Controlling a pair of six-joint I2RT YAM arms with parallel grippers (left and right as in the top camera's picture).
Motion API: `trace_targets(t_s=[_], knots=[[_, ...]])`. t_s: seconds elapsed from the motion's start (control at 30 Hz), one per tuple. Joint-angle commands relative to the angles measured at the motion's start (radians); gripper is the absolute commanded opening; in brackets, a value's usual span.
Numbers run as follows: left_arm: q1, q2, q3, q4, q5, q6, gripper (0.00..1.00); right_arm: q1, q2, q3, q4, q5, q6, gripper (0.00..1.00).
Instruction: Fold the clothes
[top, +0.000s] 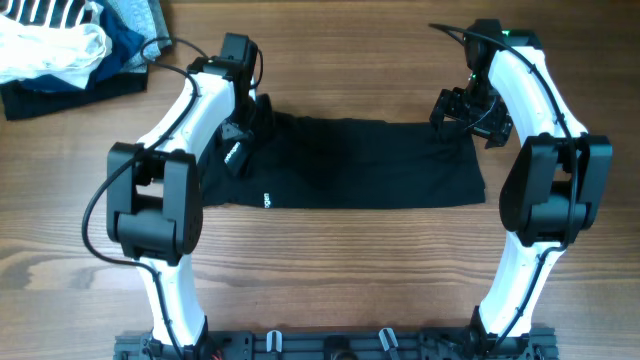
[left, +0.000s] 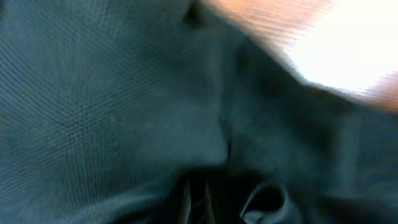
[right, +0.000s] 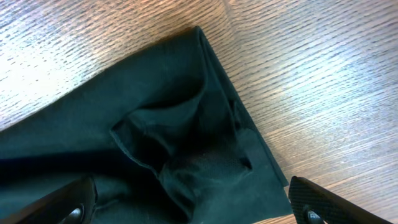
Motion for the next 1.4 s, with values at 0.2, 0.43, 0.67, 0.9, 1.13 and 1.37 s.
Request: trace_targets(t_s=[0.2, 0.43, 0.67, 0.9, 1.13, 1.37], knots=[[0.039, 0.019, 0.004, -0.187, -0.233, 0.024, 0.04, 0.003, -0.017, -0.002, -0.002, -0.035, -0.008, 0.98], [0.144, 0.019, 0.004, -0.232, -0.246, 0.004, 0.16, 0.011, -0.017, -0.020, -0.011, -0.044, -0.008, 0.98], [0.219, -0.021, 0.004, -0.286, -0.377, -0.082, 0.11, 0.011, -0.017, -0.019, -0.021, -0.089, -0.011, 0.97], [0.200, -0.158, 0.006, -0.158, -0.170, -0.072, 0.04, 0.011, -0.017, -0.019, 0.035, -0.284, -0.142, 0.87], [0.080, -0.171, 0.006, 0.106, 0.138, -0.006, 0.06, 0.034, -0.017, -0.031, 0.162, -0.309, -0.134, 0.32], [-0.013, -0.036, 0.006, 0.171, 0.139, -0.007, 0.07, 0.072, -0.016, -0.092, 0.209, -0.219, -0.079, 0.29]])
